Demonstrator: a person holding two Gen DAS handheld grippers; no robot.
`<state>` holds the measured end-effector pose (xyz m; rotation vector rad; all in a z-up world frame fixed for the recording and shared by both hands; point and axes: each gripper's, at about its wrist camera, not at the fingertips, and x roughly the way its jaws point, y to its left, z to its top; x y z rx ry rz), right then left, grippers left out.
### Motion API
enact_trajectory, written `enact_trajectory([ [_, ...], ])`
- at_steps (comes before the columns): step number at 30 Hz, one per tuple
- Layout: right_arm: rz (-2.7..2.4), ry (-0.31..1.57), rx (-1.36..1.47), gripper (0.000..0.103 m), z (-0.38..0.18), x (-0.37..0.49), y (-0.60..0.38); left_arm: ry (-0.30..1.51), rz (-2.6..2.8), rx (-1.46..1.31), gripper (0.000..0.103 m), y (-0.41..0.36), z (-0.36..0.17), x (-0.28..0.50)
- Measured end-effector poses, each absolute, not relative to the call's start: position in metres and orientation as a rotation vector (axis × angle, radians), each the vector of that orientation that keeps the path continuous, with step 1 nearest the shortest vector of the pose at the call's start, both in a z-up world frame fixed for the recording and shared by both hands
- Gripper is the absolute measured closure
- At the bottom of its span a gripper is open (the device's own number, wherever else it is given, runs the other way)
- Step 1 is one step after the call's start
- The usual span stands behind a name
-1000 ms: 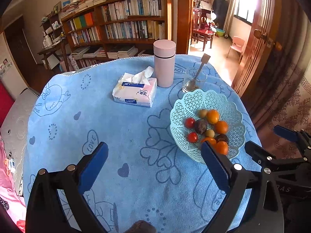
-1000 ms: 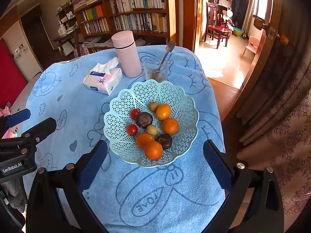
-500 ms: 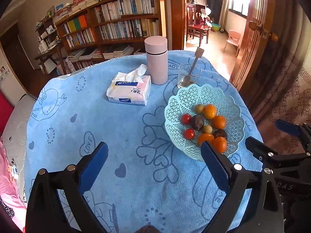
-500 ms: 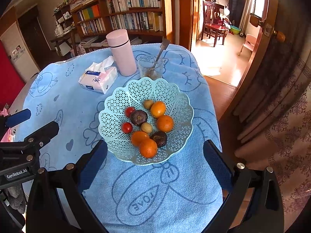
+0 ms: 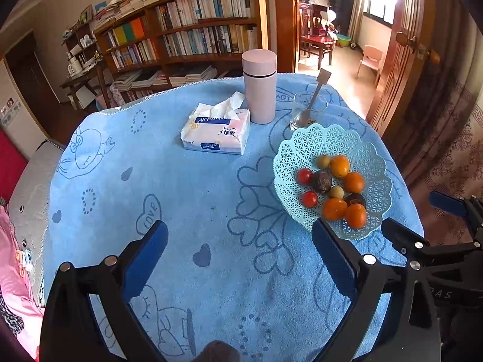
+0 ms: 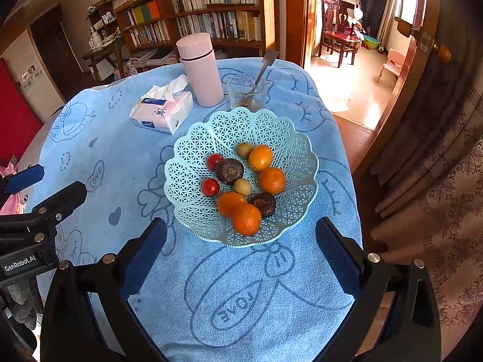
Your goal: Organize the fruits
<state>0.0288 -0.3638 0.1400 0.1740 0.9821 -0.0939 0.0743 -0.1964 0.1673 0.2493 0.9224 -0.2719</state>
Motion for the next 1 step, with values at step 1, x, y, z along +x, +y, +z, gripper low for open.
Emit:
enact_trajectory([
  [1,-0.086,0.985,0.173,0.003,0.1393,0.0296,-0.3604,0.927,-0.263,0.245,0.008,-0.1918,0.1667,0.0743],
])
